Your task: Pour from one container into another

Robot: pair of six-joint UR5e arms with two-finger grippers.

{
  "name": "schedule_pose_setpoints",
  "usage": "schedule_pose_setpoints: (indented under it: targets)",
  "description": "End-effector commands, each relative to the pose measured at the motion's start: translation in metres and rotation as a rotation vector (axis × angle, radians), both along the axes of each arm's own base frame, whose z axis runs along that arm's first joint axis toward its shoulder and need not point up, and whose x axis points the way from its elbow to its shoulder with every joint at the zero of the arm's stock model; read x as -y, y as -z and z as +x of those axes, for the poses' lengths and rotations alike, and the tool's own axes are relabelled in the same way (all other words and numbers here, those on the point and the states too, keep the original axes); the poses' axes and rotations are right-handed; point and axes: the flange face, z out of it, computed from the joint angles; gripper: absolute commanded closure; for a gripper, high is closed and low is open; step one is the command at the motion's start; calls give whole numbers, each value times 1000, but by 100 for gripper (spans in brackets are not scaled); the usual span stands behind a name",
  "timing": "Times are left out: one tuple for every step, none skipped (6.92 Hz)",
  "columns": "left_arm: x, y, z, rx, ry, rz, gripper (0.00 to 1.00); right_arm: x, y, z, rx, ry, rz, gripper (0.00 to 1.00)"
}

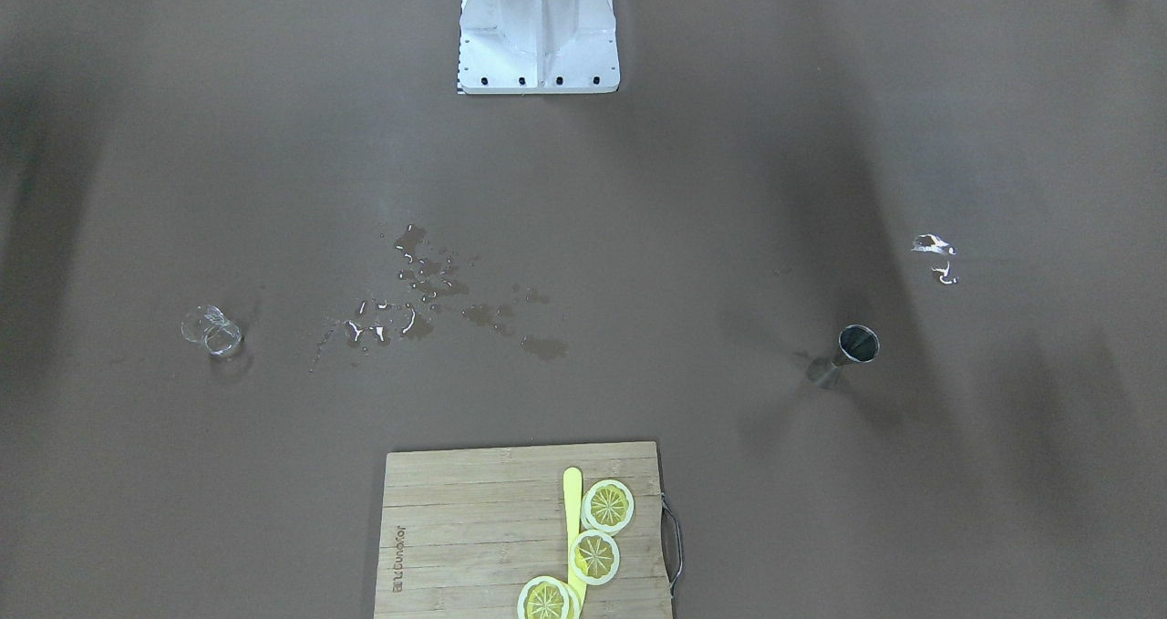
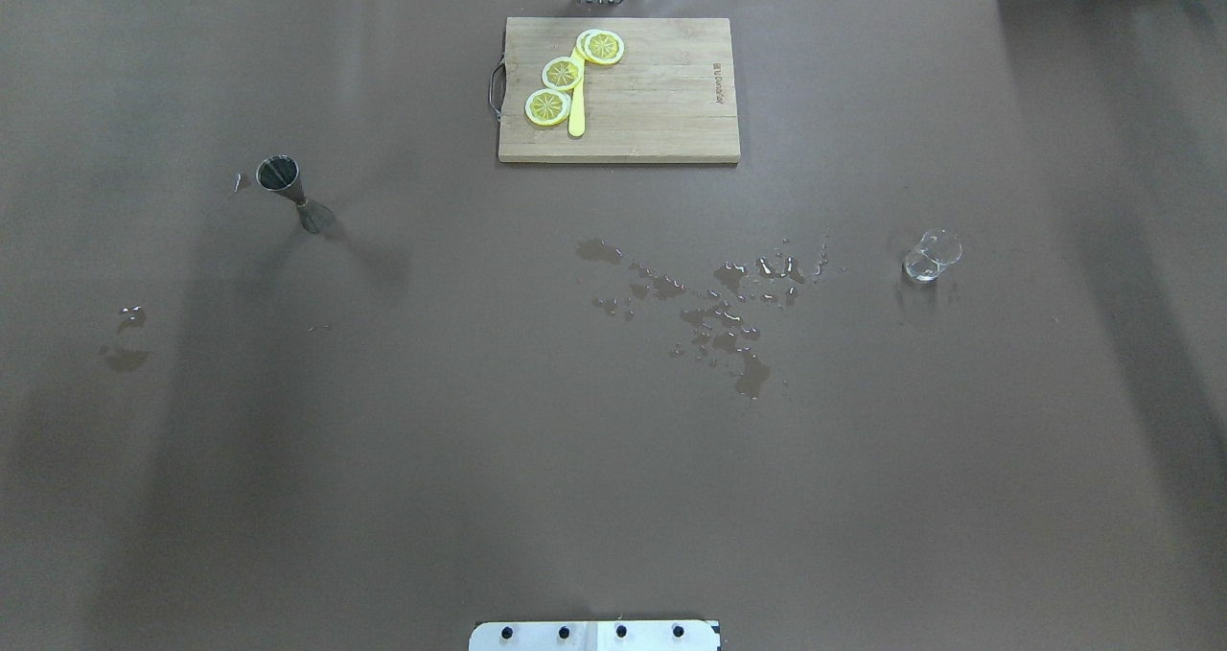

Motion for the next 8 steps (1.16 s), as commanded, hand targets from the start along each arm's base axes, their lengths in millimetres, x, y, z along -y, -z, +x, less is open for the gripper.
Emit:
schedule_pose_setpoints:
  targets:
    - [0,5,1,1,6,2,1,-1,-4,0,0,1,-8,0]
    - [1,4,1,3,30,-24,1,-1,-9,0,0,1,-17,0]
    - [1,4,2,4,34,-32,1,-1,-11,0,0,1,-23,0]
    - [2,2,2,5,36,-34,1,-1,-11,0,0,1,-23,0]
    - [0,0,2,5,36,-40,1,-1,-11,0,0,1,-23,0]
    - [1,1,2,5,36,-39,2,-1,-10,0,3,0,-20,0]
    - [2,2,2,5,34,-37,1,0,-10,0,3,0,-19,0]
    - [2,1,1,7,35,-39,1,0,-10,0,3,0,-19,0]
